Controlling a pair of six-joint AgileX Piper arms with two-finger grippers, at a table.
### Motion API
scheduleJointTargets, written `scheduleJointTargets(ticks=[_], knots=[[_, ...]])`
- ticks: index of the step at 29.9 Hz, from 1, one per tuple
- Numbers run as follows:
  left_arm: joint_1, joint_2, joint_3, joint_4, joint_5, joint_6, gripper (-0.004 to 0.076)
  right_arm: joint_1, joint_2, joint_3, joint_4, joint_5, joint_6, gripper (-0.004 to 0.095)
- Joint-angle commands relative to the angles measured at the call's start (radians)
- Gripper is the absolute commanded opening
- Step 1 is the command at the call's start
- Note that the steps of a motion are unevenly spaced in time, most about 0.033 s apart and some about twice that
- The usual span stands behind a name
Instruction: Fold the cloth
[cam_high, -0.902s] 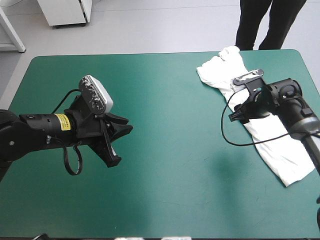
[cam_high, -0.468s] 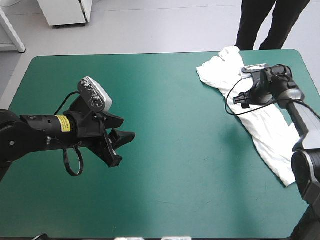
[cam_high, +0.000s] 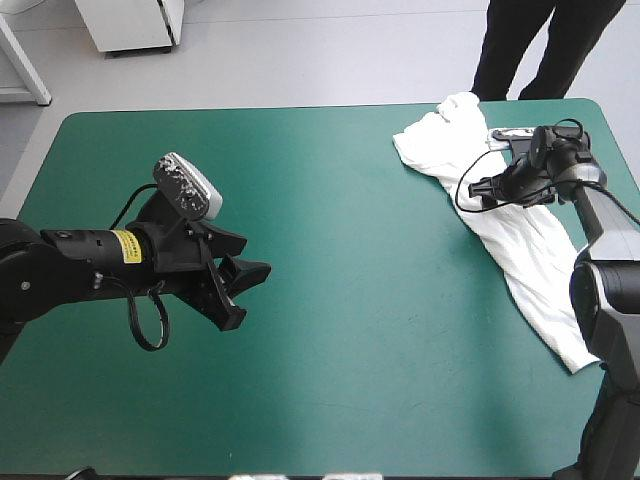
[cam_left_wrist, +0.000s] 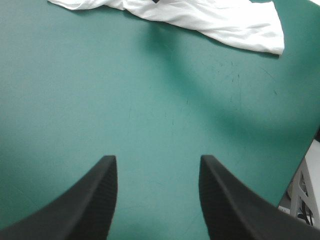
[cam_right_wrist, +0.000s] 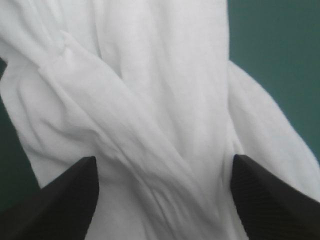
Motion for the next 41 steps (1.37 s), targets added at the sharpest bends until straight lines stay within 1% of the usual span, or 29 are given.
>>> scheduleJointTargets(ticks=[1, 2, 4, 5, 6, 8, 9, 10, 15, 21, 25, 31, 38, 41], knots=[[-0.006, -0.008, -0.028, -0.023, -0.052, -0.015, 0.0375, -0.007, -0.027, -0.037, 0.030, -0.001, -0.021, 0.0689], [-0.006, -0.008, -0.028, -0.023, -0.052, -0.015, 0.0375, -0.007, -0.023, -0.036, 0.032, 0.003, -0.023, 0.0669], [-0.006, -0.008, -0.028, -0.023, -0.054, -0.015, 0.0375, -0.007, -0.011, -0.036, 0.037, 0.016, -0.025, 0.0573], [-0.006, -0.008, -0.030, -0.023, -0.054, -0.021, 0.0375, -0.007, -0.009, -0.036, 0.037, 0.024, -0.029, 0.0491], [-0.006, -0.008, -0.030, -0.023, -0.054, -0.028, 0.0375, -0.007, -0.009, -0.036, 0.042, 0.029, -0.040, 0.0385], [-0.006, -0.008, -0.033, -0.021, -0.055, -0.032, 0.0375, -0.007, -0.009, -0.036, 0.062, 0.055, -0.079, 0.0129], [-0.006, -0.008, -0.033, -0.019, -0.055, -0.032, 0.0375, -0.007, -0.009, -0.036, 0.079, 0.067, -0.098, 0.0023], [-0.006, -0.008, -0.033, -0.014, -0.057, -0.032, 0.0375, -0.007, -0.009, -0.036, 0.093, 0.078, -0.108, -0.0012], [-0.006, -0.008, -0.034, 0.023, -0.041, -0.035, 0.0375, 0.006, -0.017, -0.036, 0.147, 0.137, -0.150, -0.0013], [-0.004, -0.008, -0.044, 0.118, 0.045, -0.102, 0.0375, 0.111, -0.095, -0.034, 0.162, 0.179, -0.194, -0.0013], [-0.004, -0.008, -0.044, 0.196, 0.070, -0.127, 0.0375, 0.226, -0.161, -0.034, 0.162, 0.207, -0.198, -0.0013], [-0.004, -0.008, -0.044, 0.207, 0.075, -0.138, 0.0375, 0.434, -0.226, -0.027, 0.152, 0.242, -0.181, -0.0013], [-0.004, -0.008, -0.044, 0.197, 0.114, -0.142, 0.0375, 0.654, -0.229, -0.025, 0.152, 0.304, -0.163, -0.0013], [-0.004, -0.008, -0.044, 0.202, 0.126, -0.142, 0.0374, 0.731, -0.229, -0.025, 0.152, 0.324, -0.160, -0.0013]])
